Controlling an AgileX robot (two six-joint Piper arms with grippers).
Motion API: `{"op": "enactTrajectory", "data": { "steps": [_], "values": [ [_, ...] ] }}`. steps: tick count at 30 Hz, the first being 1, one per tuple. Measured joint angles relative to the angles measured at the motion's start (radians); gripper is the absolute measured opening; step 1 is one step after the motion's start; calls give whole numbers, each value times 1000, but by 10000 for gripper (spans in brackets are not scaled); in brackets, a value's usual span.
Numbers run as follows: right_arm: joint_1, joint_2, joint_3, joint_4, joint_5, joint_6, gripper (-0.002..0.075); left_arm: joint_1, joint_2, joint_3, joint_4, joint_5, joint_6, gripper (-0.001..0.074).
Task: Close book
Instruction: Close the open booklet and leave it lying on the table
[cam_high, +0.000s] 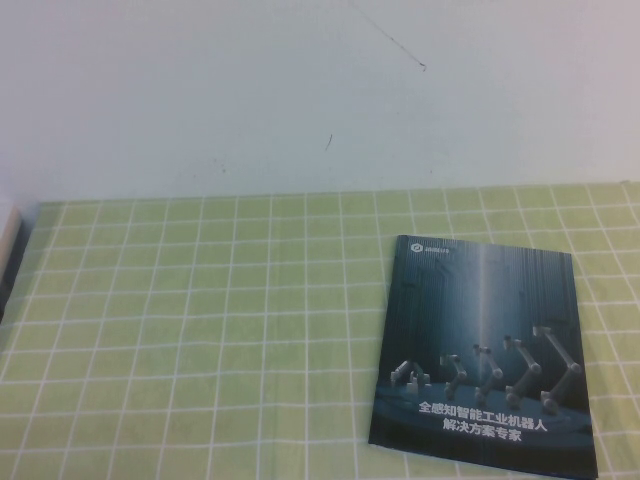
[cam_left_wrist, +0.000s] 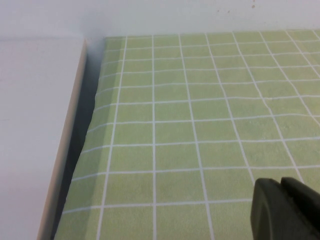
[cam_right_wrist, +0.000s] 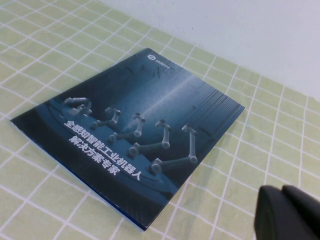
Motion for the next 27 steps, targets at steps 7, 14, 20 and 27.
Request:
{"op": "enactTrajectory", "data": {
  "steps": [7,14,20,27],
  "values": [
    [0,-31,77,-93,-154,5,-1,0,0,0,0,0,0,-3],
    [-37,-128,323,-166,-418,165,-1,0,-1,0,0,0,2,-3],
    [-142,-131,355,-180,-331,284,-1,0,-2,0,-4,0,2,-4],
    [-160,-131,355,-182,-324,357,-1,0,-2,0,-4,0,2,-4]
  ]
}}
